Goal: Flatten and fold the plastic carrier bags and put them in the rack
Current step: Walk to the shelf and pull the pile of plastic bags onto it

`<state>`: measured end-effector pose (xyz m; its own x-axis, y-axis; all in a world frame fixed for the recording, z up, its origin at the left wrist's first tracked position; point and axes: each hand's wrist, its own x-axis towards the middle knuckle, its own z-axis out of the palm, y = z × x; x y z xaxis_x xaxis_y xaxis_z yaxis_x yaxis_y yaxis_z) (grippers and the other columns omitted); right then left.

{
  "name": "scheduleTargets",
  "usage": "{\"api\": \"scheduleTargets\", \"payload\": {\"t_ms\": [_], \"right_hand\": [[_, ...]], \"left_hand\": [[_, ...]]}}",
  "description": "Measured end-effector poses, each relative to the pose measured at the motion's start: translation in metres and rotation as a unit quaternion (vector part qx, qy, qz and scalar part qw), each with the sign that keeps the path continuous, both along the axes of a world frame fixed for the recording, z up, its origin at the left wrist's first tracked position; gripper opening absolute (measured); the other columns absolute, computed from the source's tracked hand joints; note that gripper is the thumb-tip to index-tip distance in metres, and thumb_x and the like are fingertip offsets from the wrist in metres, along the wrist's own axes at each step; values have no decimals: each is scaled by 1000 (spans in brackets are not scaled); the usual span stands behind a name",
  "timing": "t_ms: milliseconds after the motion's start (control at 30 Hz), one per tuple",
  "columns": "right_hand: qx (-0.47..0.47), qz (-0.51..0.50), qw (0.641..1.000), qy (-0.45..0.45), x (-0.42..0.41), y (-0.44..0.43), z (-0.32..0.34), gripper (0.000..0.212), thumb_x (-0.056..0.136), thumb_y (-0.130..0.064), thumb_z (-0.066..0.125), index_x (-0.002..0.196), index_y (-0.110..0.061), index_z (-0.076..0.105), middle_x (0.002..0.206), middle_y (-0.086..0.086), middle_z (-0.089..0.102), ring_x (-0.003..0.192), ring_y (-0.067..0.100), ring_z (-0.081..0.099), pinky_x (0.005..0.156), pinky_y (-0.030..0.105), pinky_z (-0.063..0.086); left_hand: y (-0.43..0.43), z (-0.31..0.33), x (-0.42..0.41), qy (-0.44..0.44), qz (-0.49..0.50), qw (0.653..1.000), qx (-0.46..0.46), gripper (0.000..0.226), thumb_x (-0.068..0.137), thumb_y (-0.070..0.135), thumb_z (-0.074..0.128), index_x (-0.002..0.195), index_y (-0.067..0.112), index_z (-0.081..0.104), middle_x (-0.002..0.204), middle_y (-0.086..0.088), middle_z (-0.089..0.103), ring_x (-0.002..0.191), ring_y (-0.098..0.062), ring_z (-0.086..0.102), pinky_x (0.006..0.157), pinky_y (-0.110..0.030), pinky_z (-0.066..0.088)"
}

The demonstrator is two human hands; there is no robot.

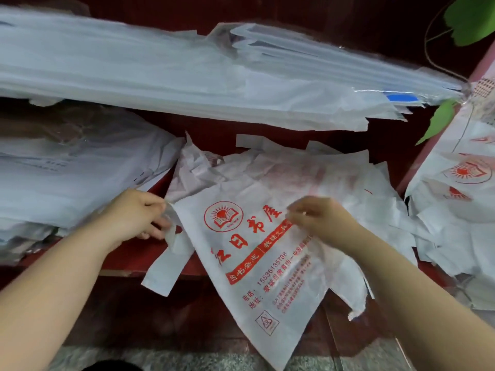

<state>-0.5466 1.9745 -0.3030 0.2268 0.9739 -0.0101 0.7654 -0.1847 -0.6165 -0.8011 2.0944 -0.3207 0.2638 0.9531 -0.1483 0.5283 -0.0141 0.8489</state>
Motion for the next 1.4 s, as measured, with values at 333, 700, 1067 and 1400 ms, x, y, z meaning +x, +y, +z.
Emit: {"api": "scheduleTargets", "payload": {"t_ms": [333, 700, 1067, 1400], "right_hand": [[-148, -124, 977, -90, 11, 96, -36, 36, 85, -25, 56, 115, -6, 55, 91, 2, 61, 80, 16, 62, 73, 24, 54], [-166, -92, 975, 113, 47, 20, -6, 36, 82, -16, 64, 57, -11, 38, 54, 5, 48, 47, 14, 34, 48, 21, 27], [-89, -228, 965, 93, 61, 80, -17, 3, 82, -1, 56, 83, -1, 54, 53, 7, 39, 36, 17, 33, 36, 19, 25], [156, -131, 971, 125, 60, 36, -26, 25, 84, 10, 54, 95, -7, 68, 80, 3, 66, 64, -4, 57, 63, 6, 42]], "left_hand": [[22, -12, 24, -183, 106, 977, -28, 13, 89, 13, 57, 99, 4, 61, 74, -9, 59, 52, -13, 60, 39, -16, 47], [56, -15, 66, -119, 52, 991, 40, 61, 78, -6, 66, 133, 7, 43, 120, -13, 50, 97, -21, 50, 80, -26, 38], [97, -12, 91, -15, 38, 997, 66, 45, 77, -1, 68, 120, 3, 57, 124, -17, 56, 104, -26, 58, 81, -24, 45], [88, -11, 71, -256, 11, 966, 20, 26, 84, -15, 48, 96, 6, 58, 85, -9, 66, 54, -2, 65, 56, -11, 53]]}}
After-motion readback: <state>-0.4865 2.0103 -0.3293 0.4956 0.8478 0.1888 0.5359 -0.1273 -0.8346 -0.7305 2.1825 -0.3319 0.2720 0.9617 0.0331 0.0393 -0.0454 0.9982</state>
